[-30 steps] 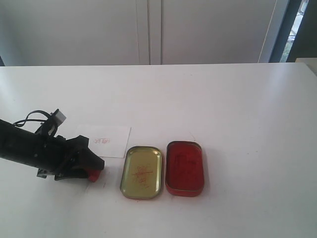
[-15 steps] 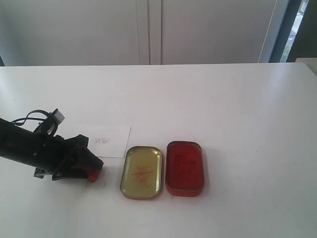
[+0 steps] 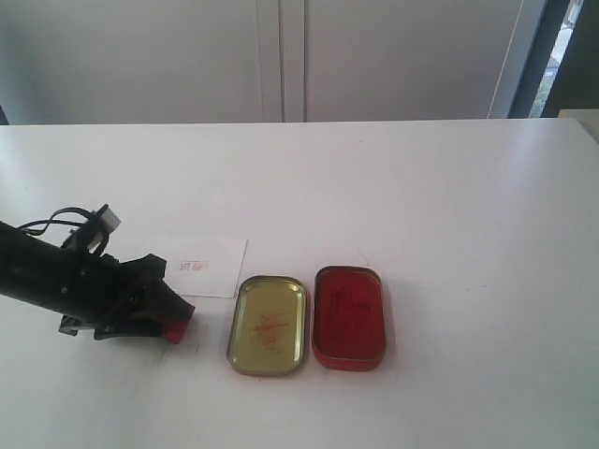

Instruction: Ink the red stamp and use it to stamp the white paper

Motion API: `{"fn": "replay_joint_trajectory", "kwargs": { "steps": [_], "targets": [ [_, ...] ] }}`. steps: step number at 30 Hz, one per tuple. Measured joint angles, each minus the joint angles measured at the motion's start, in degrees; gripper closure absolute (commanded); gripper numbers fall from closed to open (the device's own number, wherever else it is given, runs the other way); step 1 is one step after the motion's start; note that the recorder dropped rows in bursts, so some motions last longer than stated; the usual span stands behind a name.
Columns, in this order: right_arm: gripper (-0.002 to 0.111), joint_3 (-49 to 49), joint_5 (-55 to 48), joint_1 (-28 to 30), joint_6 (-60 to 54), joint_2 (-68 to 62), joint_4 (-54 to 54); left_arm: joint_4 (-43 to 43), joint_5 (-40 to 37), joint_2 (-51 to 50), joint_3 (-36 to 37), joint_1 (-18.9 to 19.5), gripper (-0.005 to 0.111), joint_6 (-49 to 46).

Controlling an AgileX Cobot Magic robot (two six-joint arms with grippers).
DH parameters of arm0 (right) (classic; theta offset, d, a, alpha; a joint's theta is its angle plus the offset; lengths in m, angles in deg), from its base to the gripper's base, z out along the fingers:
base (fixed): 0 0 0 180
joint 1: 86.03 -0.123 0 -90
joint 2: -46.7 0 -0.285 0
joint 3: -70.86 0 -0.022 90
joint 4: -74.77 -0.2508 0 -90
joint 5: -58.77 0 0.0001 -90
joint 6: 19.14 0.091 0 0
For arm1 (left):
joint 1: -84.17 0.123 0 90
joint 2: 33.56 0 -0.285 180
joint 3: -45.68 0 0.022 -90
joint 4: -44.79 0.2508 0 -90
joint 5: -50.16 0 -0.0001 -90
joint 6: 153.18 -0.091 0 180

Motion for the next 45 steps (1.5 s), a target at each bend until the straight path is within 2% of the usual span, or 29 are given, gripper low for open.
{"fn": "replay_joint_trajectory", "kwargs": {
  "steps": [12,22,25,26,27,28,29,30,31,45],
  "targets": [
    [0.108,0.0,0.0,0.0,0.0,0.0,0.0,8.7,2.8,2.1,-0.5,0.0,0.050,7.1],
    [0.108,0.0,0.0,0.0,0.0,0.0,0.0,27.5,11.2,6.5,-0.4,0.0,0.051,18.7],
    [0.108,0.0,0.0,0.0,0.0,0.0,0.0,30.0,11.7,7.2,-0.2,0.0,0.058,20.0],
    [0.108,0.0,0.0,0.0,0.0,0.0,0.0,30.3,11.7,7.2,-0.2,0.0,0.070,20.1],
    [0.108,0.0,0.0,0.0,0.0,0.0,0.0,31.3,11.8,7.4,-0.1,0.0,0.074,20.2],
    [0.108,0.0,0.0,0.0,0.0,0.0,0.0,31.7,11.8,7.5,0.0,0.0,0.086,20.4],
    [0.108,0.0,0.0,0.0,0.0,0.0,0.0,32.8,11.1,8.0,0.1,0.0,0.091,20.5],
    [0.108,0.0,0.0,0.0,0.0,0.0,0.0,33.3,11.1,8.5,0.1,0.0,0.103,20.5],
    [0.108,0.0,0.0,0.0,0.0,0.0,0.0,33.7,10.9,9.5,0.1,0.0,0.107,20.5],
    [0.108,0.0,0.0,0.0,0.0,0.0,0.0,36.5,7.4,17.7,0.1,0.0,0.107,20.5]
  ]
}}
